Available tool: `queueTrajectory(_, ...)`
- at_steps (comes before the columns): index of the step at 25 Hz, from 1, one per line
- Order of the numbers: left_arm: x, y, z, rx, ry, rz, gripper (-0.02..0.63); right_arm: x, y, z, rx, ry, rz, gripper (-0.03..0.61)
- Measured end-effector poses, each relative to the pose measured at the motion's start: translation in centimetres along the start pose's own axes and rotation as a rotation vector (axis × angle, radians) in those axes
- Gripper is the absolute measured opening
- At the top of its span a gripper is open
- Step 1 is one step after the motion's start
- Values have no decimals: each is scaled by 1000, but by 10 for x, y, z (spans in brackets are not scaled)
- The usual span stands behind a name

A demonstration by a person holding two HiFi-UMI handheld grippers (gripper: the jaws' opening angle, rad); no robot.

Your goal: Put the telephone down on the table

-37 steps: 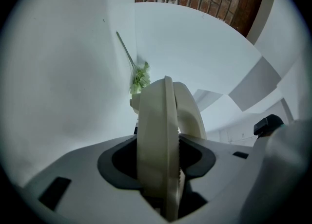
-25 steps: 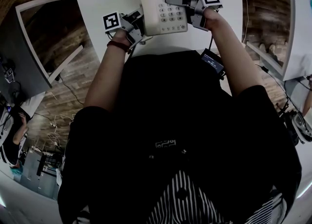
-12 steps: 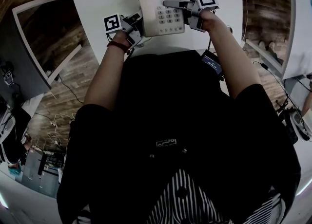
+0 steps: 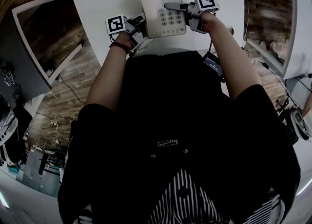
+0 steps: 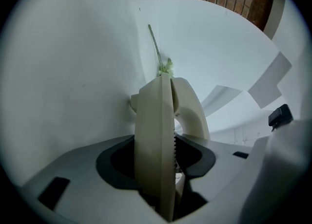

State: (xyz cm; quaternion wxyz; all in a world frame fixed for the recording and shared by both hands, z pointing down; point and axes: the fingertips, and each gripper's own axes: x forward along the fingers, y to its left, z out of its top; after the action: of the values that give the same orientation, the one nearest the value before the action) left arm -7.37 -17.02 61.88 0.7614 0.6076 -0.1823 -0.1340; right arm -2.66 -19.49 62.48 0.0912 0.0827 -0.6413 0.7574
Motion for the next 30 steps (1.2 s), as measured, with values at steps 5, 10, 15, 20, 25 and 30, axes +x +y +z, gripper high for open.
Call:
queueTrajectory(5,3,2,0,27,11,21,202,-1,-3,0,2,-17,19,222)
queueTrajectory(10,0,7,-5,33,31,52,209,-1,-5,-3,-8,-29,-13,233)
queueTrajectory(15,-6,13,-5,70,43,77,209,-1,-15,-3,-40,-31,-74,267)
queueTrajectory(20,-8,14,-4,88,47,82,210,-1,-16,-3,-56,-40,-94,276)
queueTrajectory(25,-14,21,-2,144,50,130,215,-4,-18,-1,-110,-41,-143,287)
queueTrajectory(30,-22,26,1,138,29,154,215,-7,-19,4,-205,-16,-251,299)
